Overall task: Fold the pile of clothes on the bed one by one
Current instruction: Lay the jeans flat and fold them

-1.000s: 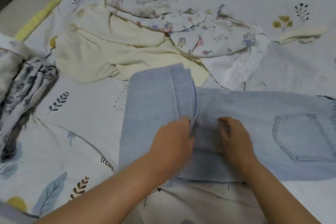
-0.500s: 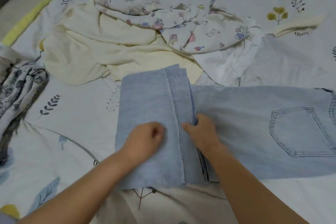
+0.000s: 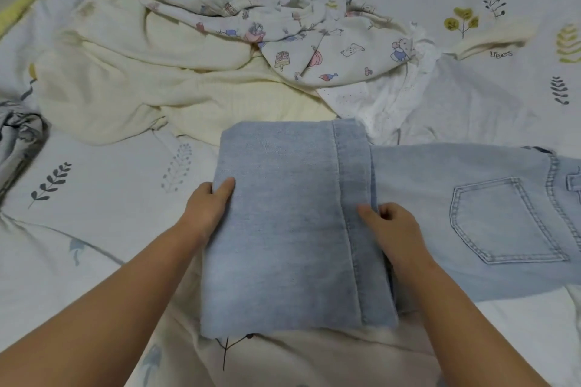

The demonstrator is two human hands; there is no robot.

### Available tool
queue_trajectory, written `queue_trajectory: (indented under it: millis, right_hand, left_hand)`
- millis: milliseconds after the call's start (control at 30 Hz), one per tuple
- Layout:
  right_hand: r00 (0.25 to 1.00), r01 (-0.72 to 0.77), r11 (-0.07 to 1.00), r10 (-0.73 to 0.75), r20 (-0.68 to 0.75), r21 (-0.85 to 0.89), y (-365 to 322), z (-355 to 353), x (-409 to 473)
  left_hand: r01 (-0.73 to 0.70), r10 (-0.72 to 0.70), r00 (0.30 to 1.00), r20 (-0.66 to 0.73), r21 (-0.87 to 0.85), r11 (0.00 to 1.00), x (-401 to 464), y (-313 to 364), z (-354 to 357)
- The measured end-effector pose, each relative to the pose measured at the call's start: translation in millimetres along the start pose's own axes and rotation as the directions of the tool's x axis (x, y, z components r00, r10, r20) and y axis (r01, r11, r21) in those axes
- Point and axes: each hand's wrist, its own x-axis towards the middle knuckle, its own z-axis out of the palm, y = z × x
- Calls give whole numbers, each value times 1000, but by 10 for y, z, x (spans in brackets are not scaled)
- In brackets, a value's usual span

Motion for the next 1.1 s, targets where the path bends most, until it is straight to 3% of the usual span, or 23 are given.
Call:
queue_trajectory:
  millis: [100, 233, 300, 367, 433, 500, 600, 733, 833, 900, 967, 1000, 1033, 1100]
  right_hand:
    - [993, 112, 991, -115, -32, -71, -62, -12, -47]
    - [946, 186, 977, -206, -249, -103, 1, -142, -230]
    - [978, 74, 970, -115, -172, -232, 70, -213, -226]
    - [996, -21, 941, -10, -90, -337, 80, -243, -146]
    - [995, -23, 961, -3, -95, -274, -5, -212, -16]
    - [990, 9, 986, -33, -140, -166, -105, -152, 141]
    - [959, 82, 989, -112, -259, -126, -161, -77, 249]
    - [934, 137, 961, -206, -291, -241, -150, 16, 197]
    - [932, 68, 862, -235, -278, -502, -135, 109, 39]
    - [875, 141, 728, -408, -259, -671, -65, 227, -177]
    - [854, 211, 576, -502, -138, -790, 74, 343, -383]
    - [869, 236, 504, -492, -51, -831, 162, 374, -444]
    - [882, 260, 447, -471, 22, -856, 254, 391, -475]
    - [893, 277, 394, -443, 83, -876, 364, 396, -470]
  left_hand:
    - [-148, 148, 989, -6, -22, 989, 29, 45, -22]
    - [-460, 500, 847, -180, 223, 859, -58, 33, 97]
    - [-420, 453, 880, -141, 213, 882, -62, 2, 165]
    - [-241, 254, 961, -107, 121, 963, -9, 25, 186]
    - [-100, 104, 990, -92, 48, 994, 86, 99, 179]
    - [-54, 53, 998, -42, -29, 998, 172, 191, 158]
    - [-133, 131, 991, -37, -58, 989, 241, 257, 138]
    - [-254, 297, 932, -207, 212, 944, 267, 246, 193]
    - [-216, 347, 879, -327, 376, 901, 197, 219, 259]
    - [-274, 492, 807, -326, 531, 801, 90, 185, 306]
    - [-448, 691, 716, -98, 695, 562, -64, 76, 384]
    - [-520, 717, 693, 72, 740, 428, -132, -9, 418]
    - [-562, 678, 699, 227, 761, 324, -177, -91, 437]
    - [-571, 537, 753, 379, 783, 247, -172, -221, 436]
